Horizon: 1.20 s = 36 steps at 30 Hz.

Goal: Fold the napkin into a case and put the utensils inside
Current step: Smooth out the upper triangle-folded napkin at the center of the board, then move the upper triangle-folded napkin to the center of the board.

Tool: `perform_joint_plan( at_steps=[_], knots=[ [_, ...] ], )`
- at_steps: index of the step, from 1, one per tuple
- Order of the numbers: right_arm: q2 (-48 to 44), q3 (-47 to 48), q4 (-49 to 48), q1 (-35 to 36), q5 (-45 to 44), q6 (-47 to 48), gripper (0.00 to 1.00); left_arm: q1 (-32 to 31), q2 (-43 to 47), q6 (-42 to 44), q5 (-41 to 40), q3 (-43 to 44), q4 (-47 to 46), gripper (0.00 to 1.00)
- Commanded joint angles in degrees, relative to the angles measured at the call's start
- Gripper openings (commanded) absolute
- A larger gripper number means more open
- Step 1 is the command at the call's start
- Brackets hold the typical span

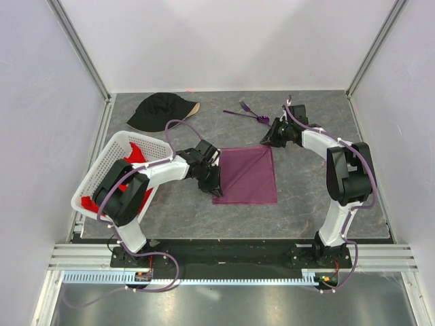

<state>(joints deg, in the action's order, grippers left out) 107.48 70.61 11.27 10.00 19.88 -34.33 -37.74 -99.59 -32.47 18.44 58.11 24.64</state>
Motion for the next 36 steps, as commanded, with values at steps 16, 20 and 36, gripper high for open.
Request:
perform_joint_plan(
  at_steps=[16, 20, 36],
  knots=[
    [5.7, 2.1, -1.0, -1.8, -3.9, 2.5, 0.17, -0.4, 1.2, -1.9, 0.5, -3.3, -3.5, 0.21],
    [5.6, 1.9, -1.1, -1.8, -3.1, 2.4, 0.17, -0.4, 2.6, -2.3, 1.0, -3.1, -3.4, 0.21],
    [-3.4, -0.2, 1.6, -0.8, -1.5, 2.4, 0.21, -0.3, 3.7, -1.5, -0.9, 2.2, 0.1, 0.26]
  ],
)
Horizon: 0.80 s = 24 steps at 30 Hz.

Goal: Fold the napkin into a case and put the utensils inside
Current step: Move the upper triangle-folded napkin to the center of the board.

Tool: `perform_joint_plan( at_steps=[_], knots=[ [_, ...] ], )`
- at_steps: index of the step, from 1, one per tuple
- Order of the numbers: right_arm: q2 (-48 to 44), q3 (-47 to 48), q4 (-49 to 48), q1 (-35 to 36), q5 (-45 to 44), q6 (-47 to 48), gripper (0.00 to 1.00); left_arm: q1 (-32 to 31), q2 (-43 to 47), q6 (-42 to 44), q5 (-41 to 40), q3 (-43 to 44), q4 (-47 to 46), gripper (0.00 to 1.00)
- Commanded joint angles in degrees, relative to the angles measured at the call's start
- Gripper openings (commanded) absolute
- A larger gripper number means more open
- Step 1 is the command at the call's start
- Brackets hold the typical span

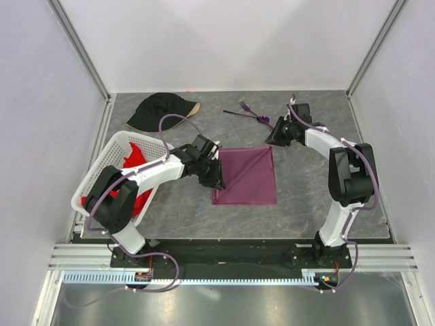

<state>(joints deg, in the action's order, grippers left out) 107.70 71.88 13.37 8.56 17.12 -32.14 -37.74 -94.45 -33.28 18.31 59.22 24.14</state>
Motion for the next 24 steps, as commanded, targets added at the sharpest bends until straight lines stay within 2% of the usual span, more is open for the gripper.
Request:
perform_joint_plan(
  at_steps=[1, 7, 16, 19, 24],
  knots=[
    [-4.6, -2.4, -1.2, 0.8, 1.6, 0.1, 0.22, -0.3, -2.0, -0.6, -0.8, 1.0, 0.5, 0.26],
    [-9.4, -8.9, -1.5, 1.8, 2.6, 1.1, 0.25, -0.4, -2.8, -1.6, -0.4, -2.4, -2.3, 0.26],
    [-16.0, -18.9, -1.1, 9.3, 2.2, 1.8, 0.27, -0.8, -1.8, -3.3, 0.3, -5.4, -4.3, 0.26],
    [-18.0, -21.7, -0.7, 10.9, 1.8, 2.3, 0.28, -0.8, 0.9, -3.8, 0.0, -5.4, -4.4, 0.29],
    [-19.8, -25.8, 0.6, 11.2, -0.2, 4.4, 0.29, -0.1, 6.1, -4.1, -2.1, -3.3, -3.3, 0.42]
  ],
)
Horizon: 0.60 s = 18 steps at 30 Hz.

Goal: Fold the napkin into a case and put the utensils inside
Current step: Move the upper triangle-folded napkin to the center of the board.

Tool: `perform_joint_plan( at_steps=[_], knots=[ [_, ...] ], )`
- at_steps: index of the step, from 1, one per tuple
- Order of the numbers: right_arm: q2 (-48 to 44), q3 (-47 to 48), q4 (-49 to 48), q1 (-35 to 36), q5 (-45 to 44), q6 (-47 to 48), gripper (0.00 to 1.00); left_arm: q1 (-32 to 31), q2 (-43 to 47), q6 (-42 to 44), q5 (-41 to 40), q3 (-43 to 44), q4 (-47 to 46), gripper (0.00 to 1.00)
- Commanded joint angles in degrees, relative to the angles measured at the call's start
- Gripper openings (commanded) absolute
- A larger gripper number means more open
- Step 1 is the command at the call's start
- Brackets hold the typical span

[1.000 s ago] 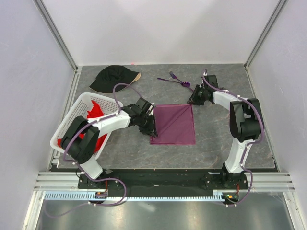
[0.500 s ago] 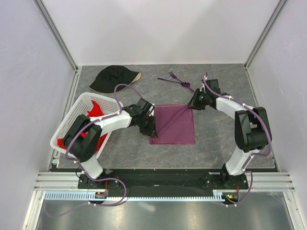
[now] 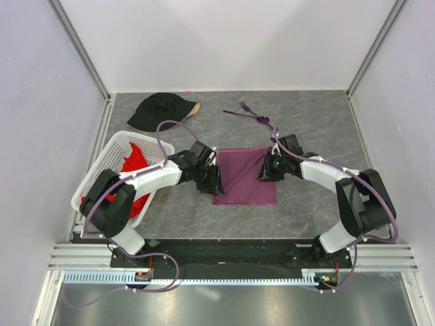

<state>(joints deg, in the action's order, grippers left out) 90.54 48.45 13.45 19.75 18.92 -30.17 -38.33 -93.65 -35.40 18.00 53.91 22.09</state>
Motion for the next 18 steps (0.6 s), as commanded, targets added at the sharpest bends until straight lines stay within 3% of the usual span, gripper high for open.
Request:
perform_joint_plan(
  at_steps=[1, 18],
  knots=[
    [-2.9, -2.9, 0.6, 0.1, -2.0, 2.5, 0.28, 0.9, 5.7, -1.6, -2.2, 2.5, -0.9, 0.44],
    [-4.9, -8.6, 4.2, -4.4, -11.7, 1.8, 0.27, 12.3, 3.5, 1.2, 2.5, 10.2, 1.5, 0.61]
  ],
)
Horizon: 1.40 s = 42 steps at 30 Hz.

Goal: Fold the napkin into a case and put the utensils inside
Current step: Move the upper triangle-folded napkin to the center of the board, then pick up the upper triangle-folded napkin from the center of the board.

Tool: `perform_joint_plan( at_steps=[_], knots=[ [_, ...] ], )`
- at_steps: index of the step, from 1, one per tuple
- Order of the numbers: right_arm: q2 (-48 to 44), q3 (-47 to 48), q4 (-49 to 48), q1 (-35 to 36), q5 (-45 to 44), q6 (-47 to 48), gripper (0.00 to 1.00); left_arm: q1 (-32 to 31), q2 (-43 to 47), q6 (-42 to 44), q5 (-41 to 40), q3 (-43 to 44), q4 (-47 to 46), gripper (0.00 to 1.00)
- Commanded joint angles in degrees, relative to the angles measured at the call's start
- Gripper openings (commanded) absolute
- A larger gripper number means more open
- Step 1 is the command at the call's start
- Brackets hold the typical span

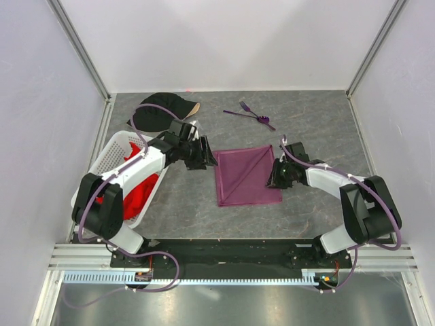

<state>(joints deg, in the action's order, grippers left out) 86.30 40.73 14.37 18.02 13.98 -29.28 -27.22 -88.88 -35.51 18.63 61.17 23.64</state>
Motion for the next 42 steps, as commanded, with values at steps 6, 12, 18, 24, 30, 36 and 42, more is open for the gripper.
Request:
perform_joint_plan(
  at_steps=[6, 12, 18, 24, 30, 36, 42],
  knots=[
    [-4.4, 2.5, 5.9, -2.9, -10.5, 4.8, 0.32, 1.3, -6.2, -0.3, 3.3, 4.9, -2.0, 0.61],
    [-7.1, 10.1, 11.4, 4.1, -15.6, 7.2, 0.44, 1.3, -13.5, -2.1, 2.8, 7.8, -4.6, 0.59],
    [-8.0, 11.8, 11.9, 8.2, -14.1, 6.6, 0.49, 0.5, -19.1, -2.7, -1.1, 12.7, -4.7, 0.59],
    [-7.9, 11.7, 11.6, 10.5, -14.2, 5.6, 0.50, -0.9, -23.8, -2.6, -7.2, 15.7, -2.8, 0.58],
    [-7.7, 11.2, 10.9, 11.6, -14.1, 5.5, 0.50, -4.1, -25.9, -3.5, -17.1, 19.5, 0.4, 0.56],
    [-8.2, 10.4, 10.2, 12.0, -14.2, 5.2, 0.50, -6.5, -28.6, -5.1, -24.5, 22.6, 4.3, 0.55],
    [-8.6, 10.1, 10.0, 12.2, -14.2, 5.3, 0.50, -8.0, -31.1, -6.1, -28.5, 25.6, 7.8, 0.51]
  ],
)
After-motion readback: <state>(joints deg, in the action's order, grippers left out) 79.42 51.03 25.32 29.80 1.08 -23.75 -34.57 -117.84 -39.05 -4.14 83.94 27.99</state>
